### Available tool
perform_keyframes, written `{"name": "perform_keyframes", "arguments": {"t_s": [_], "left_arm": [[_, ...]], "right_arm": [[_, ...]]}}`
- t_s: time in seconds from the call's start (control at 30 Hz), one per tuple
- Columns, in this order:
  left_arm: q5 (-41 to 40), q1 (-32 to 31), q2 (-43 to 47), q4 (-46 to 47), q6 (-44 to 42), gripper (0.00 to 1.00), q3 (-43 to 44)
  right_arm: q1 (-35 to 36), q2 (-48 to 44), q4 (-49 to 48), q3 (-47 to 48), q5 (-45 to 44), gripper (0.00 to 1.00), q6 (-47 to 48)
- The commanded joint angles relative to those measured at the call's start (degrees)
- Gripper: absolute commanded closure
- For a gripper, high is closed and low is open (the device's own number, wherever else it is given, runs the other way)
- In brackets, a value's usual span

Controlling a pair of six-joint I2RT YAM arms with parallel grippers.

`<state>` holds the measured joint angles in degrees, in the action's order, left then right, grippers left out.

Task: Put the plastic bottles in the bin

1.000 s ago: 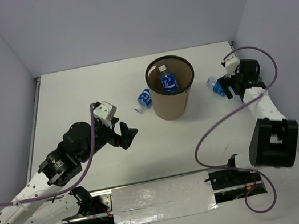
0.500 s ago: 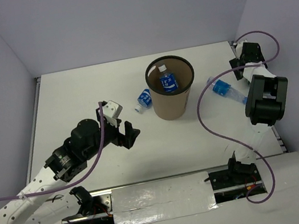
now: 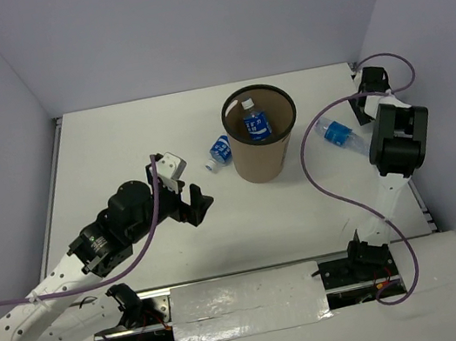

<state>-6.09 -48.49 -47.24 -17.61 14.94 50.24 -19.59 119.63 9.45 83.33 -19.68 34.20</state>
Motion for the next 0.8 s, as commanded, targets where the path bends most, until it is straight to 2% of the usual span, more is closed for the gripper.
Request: {"name": "perform_keyframes", "arguments": {"t_s": [0.0,0.13,0.17,0.23,0.27,0.37,0.47,0.6,0.77], "left_arm": [[0.37,0.33,0.57,2.05,-0.7,0.01,0.12],[0.55,0.24,1.01,2.31,-0.7,0.01,-0.14],[0.72,0.32,1.19,2.31,-0.7,0.01,-0.14],[0.72,0.33,1.1,2.31,-0.7,0.01,-0.05],[0.73,0.33,1.1,2.31,-0.7,0.01,-0.05],[0.99,0.33,1.28,2.31,-0.61,0.01,-0.05],[1.16,0.33,1.72,2.31,-0.61,0.01,-0.14],[1.43,0.41,1.72,2.4,-0.61,0.01,-0.05],[2.13,0.85,1.8,2.66,-0.35,0.01,0.03]], "right_arm": [[1.05,1.56,-1.8,0.26,-2.99,0.16,0.52],[1.14,2.8,-2.33,0.25,-3.43,0.28,0.52],[1.14,2.71,-2.86,-0.35,-3.43,0.36,0.61],[1.05,2.36,-3.21,-1.06,-3.43,0.45,1.14],[0.96,1.84,-3.56,-1.67,-3.43,0.56,1.31],[0.96,-0.36,-4.26,-3.95,-2.73,0.75,1.4],[1.05,-6.06,-4.71,-8.07,0.25,0.88,0.7],[1.14,-19.3,-0.77,-13.62,8.59,0.92,-1.58],[2.36,-33.48,11.45,-16.26,28.97,0.93,-5.54]]}}
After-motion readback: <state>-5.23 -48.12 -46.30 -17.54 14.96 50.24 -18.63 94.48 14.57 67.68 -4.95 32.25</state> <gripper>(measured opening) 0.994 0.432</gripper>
